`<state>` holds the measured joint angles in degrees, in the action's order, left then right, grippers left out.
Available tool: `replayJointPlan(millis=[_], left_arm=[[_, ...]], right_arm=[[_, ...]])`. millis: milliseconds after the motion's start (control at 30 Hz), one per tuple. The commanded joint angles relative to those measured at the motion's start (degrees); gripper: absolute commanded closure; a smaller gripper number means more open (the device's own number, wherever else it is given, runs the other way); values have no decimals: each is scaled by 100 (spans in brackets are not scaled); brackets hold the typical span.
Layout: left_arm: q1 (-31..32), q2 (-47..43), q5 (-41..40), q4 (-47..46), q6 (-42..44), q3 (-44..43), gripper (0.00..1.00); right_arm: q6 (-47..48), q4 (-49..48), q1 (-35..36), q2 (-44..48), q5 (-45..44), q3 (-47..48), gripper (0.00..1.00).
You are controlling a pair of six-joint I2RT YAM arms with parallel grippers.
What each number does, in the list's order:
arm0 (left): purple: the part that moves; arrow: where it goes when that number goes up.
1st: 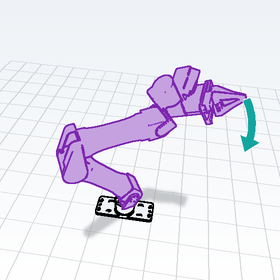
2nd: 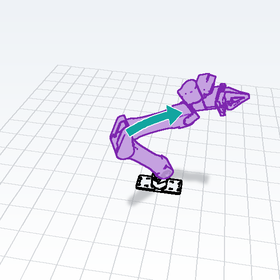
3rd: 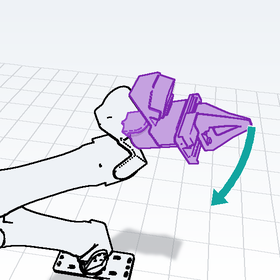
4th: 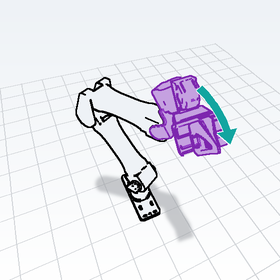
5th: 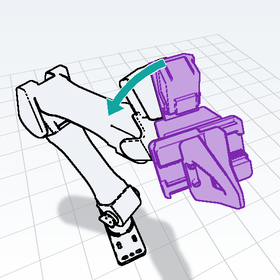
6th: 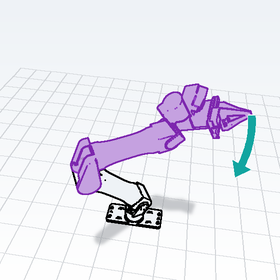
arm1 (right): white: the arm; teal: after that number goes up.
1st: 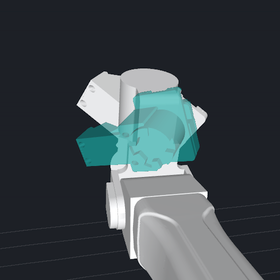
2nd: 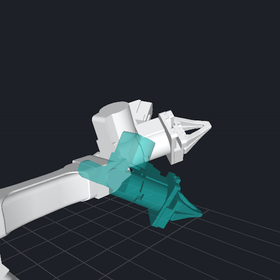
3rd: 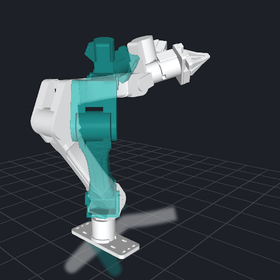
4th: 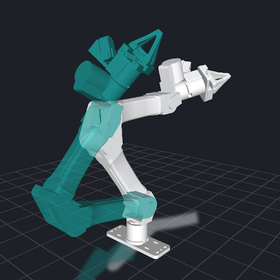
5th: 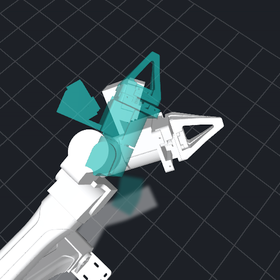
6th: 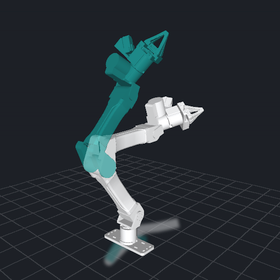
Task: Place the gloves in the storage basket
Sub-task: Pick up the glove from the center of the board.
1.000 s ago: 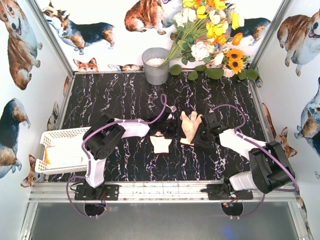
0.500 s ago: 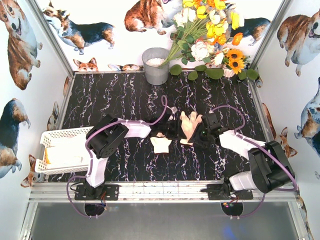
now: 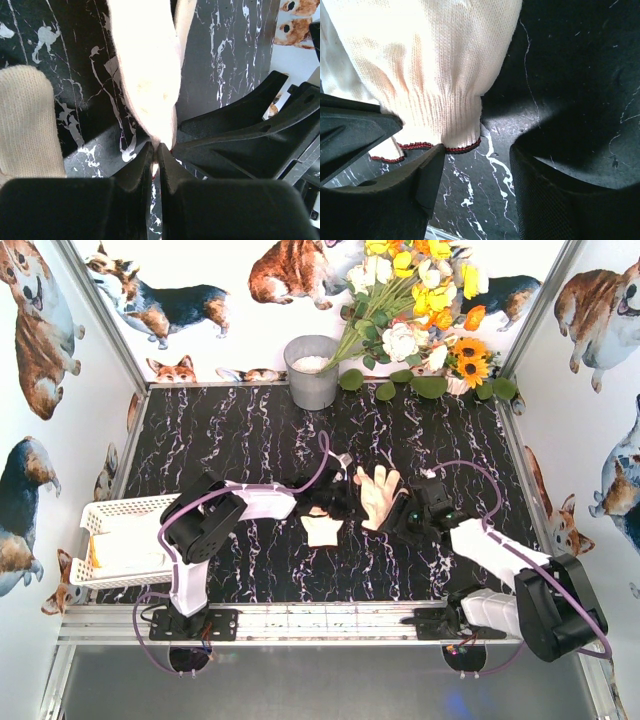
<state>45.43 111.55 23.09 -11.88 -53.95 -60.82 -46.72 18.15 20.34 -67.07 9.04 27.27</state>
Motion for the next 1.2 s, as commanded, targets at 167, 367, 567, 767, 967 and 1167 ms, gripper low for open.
replayJointPlan(millis=[167, 367, 567, 767, 967, 1167], left_arm=[[49, -128, -6, -43, -22, 150, 86], [29, 11, 102, -115, -54, 229, 81], [20, -3, 82, -79, -6, 217, 90], [-42, -326, -37, 23, 38, 141, 100], [-173, -687, -158, 476, 327, -323, 100], [-302, -1306, -251, 730, 357, -103, 72]], right_arm=[[-24, -508, -48, -619, 558, 134, 46], [-84, -885, -48, -1169, 725, 148, 54], [-66, -831, -47, -1049, 620, 92, 64], [126, -152, -51, -276, 320, 289, 79], [273, 171, -55, 99, 409, 870, 91], [224, 280, -52, -67, 640, 1500, 94]])
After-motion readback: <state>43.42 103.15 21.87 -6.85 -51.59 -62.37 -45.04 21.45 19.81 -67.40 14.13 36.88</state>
